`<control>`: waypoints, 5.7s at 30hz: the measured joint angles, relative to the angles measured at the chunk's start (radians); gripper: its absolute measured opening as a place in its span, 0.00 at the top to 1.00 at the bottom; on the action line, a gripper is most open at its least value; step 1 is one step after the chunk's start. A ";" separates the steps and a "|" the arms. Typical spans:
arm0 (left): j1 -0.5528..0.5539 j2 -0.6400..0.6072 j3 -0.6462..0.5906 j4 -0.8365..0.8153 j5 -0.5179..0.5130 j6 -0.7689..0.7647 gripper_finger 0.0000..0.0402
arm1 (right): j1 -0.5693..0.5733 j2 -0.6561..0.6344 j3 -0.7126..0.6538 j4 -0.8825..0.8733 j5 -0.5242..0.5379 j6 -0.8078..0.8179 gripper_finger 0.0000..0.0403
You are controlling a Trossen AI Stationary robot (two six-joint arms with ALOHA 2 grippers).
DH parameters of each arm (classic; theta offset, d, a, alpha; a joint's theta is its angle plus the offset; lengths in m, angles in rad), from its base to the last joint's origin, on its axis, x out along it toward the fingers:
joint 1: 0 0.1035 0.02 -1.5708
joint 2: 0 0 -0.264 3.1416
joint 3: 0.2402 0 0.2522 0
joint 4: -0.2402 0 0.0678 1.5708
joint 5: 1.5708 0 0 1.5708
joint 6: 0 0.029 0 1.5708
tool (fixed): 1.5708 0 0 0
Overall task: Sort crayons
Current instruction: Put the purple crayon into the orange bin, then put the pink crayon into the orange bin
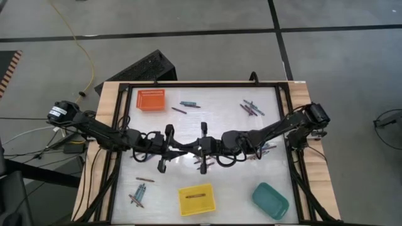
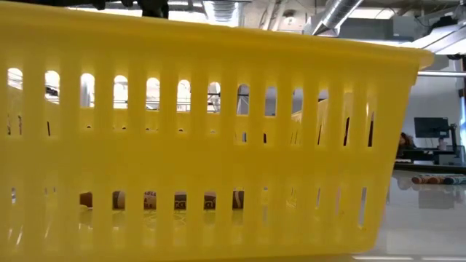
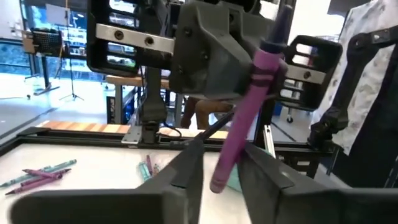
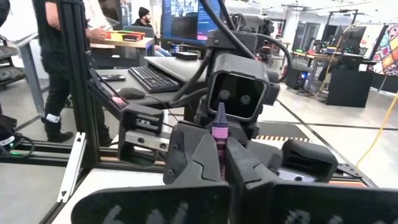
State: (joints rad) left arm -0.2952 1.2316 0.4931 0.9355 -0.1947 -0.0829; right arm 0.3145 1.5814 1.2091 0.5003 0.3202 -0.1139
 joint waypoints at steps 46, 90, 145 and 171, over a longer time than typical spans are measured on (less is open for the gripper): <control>1.130 -0.169 0.164 -1.391 0.105 0.308 0.97 | 0.002 0.001 0.001 -0.604 0.199 0.284 0.51; 0.921 -0.193 0.416 -1.743 0.345 0.203 0.65 | -0.397 0.218 0.009 -0.421 -0.222 0.141 0.52; 0.840 0.689 0.858 -1.713 0.181 0.723 0.65 | 0.231 0.073 0.130 -1.206 0.101 0.733 0.65; 0.891 0.757 0.876 -1.760 0.187 0.745 0.68 | 0.274 0.075 0.130 -1.164 0.156 0.761 0.65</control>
State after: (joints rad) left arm 0.5961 1.9886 1.3692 -0.8244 -0.0074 0.6624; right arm 0.5888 1.6562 1.3388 -0.6641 0.4759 0.6476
